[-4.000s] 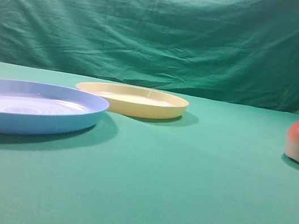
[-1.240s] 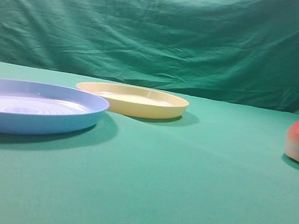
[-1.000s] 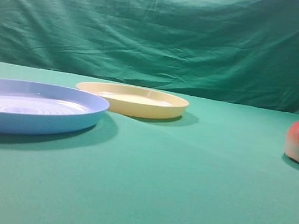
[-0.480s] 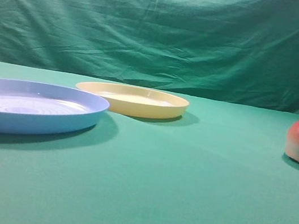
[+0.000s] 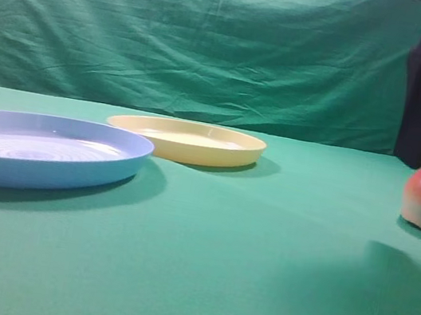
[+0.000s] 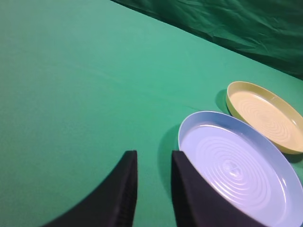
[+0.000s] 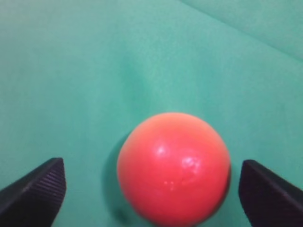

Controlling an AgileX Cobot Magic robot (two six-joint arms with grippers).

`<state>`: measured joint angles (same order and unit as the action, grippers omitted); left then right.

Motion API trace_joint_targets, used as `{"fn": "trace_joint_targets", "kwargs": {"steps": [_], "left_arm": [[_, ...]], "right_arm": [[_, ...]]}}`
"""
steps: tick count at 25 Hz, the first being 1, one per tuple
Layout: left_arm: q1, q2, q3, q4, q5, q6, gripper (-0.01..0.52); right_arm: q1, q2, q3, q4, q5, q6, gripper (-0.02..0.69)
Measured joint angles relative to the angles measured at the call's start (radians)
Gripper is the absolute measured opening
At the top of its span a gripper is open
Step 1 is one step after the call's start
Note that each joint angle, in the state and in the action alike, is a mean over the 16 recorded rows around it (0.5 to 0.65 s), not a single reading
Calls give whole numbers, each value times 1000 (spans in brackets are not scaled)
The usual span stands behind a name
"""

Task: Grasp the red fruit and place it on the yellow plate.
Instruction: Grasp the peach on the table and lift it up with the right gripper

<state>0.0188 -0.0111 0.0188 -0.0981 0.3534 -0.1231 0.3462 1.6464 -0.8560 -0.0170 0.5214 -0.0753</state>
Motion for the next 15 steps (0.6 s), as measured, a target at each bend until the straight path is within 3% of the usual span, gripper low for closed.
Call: {"fn": "trace_joint_targets", "kwargs": {"steps": [10,15], "left_arm": [[0,0,0,0,0,0,157],[0,0,0,0,0,0,157]], "right_arm": [[4,49,-108,30,3,-4,330],[36,68,-256,80,18,-20,260]]}}
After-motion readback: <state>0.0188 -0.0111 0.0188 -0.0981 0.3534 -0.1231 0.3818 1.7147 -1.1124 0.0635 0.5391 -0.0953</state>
